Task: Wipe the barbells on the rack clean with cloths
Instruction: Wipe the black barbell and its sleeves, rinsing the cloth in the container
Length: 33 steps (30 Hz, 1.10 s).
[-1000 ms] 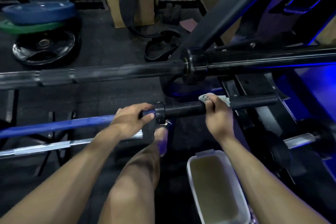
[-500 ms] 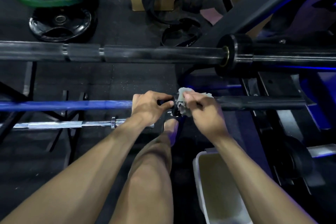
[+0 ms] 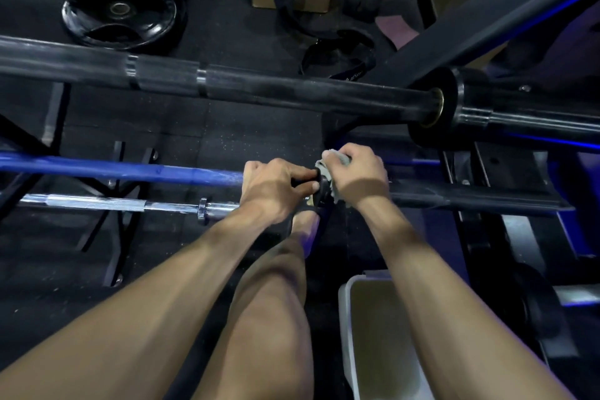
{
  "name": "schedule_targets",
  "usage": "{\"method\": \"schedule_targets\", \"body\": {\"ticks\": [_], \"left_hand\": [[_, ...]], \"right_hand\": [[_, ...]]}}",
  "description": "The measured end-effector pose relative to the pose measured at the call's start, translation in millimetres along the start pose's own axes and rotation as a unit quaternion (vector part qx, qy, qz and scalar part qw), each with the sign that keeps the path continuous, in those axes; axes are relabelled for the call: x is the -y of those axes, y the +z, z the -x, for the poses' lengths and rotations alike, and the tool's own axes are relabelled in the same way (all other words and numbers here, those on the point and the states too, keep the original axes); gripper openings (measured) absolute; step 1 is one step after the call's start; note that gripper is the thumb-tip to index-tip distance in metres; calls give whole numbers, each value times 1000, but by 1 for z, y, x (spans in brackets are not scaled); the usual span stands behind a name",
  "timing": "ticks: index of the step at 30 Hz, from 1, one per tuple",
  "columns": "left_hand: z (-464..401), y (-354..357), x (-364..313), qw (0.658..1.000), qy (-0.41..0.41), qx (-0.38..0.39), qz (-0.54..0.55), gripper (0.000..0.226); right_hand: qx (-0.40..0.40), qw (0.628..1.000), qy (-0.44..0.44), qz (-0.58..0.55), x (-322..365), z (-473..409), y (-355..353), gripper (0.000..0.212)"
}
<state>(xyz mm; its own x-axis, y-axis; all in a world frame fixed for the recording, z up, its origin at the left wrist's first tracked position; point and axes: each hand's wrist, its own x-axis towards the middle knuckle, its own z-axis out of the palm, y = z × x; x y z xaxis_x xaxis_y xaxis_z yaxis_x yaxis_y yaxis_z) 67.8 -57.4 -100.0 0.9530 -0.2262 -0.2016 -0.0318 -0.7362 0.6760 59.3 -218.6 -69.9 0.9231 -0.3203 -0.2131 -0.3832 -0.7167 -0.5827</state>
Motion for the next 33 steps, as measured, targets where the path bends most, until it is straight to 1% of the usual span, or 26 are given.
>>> {"method": "schedule_targets", "body": {"ticks": [2, 4, 5, 6, 7, 9, 11, 13, 15, 17, 18, 20, 22, 23, 26, 28, 29, 30, 32, 33], "left_hand": [[2, -2, -2, 1000, -2, -6, -8, 21], [3, -3, -3, 1000, 5, 1, -10, 9], [3, -4, -4, 1000, 8, 2, -11, 6], [4, -4, -4, 1000, 7, 2, -8, 7], [3, -4, -3, 1000, 5, -1, -6, 10], [4, -5, -5, 1000, 1, 0, -11, 24], [3, -7, -5, 999, -5, 18, -36, 34], [2, -7, -4, 997, -7, 39, -62, 42], [3, -8, -5, 996, 3, 46, -79, 39], [4, -9, -7, 995, 16, 30, -91, 30], [6, -9, -9, 995, 17, 25, -96, 28], [6, -8, -11, 994, 15, 18, -106, 29], [6, -8, -11, 994, 13, 19, -110, 28], [6, -8, -10, 994, 13, 21, -110, 26], [8, -11, -13, 993, 15, 29, -111, 9], [8, -10, -13, 994, 17, 31, -106, 9], [7, -9, -11, 994, 18, 28, -104, 8], [7, -9, -11, 995, 18, 27, -99, 11], [8, -8, -10, 994, 11, 29, -105, 26], [8, -8, -9, 994, 9, 30, -108, 32]], "right_hand": [[39, 999, 5, 29, 4, -5, -2, 35], [94, 995, -15, 17, -3, -3, -9, 38], [110, 994, -26, 0, -9, 0, -11, 35], [115, 992, -36, -24, -13, 6, -13, 28], [110, 991, -46, -57, -19, 12, -13, 22], [66, 987, -91, -112, -32, 24, -9, 36], [27, 982, -139, -129, -38, 36, -4, 47], [-3, 981, -153, -119, -42, 43, 0, 52], [-1, 985, -153, -83, -40, 41, -2, 61], [48, 988, -140, -42, -36, 31, -10, 71], [78, 989, -127, -22, -35, 25, -14, 68], [127, 987, -99, -22, -34, 16, -19, 47], [116, 989, -81, -35, -34, 11, -16, 27], [94, 992, -74, -36, -33, 11, -12, 26], [29, 996, -64, -46, -24, 10, -3, 34], [15, 996, -67, -49, -22, 10, 0, 36], [21, 996, -63, -57, -24, 10, 0, 37], [37, 996, -57, -63, -27, 12, -1, 39], [65, 993, -61, -77, -35, 15, -1, 51], [70, 991, -74, -82, -38, 15, 0, 53]]}}
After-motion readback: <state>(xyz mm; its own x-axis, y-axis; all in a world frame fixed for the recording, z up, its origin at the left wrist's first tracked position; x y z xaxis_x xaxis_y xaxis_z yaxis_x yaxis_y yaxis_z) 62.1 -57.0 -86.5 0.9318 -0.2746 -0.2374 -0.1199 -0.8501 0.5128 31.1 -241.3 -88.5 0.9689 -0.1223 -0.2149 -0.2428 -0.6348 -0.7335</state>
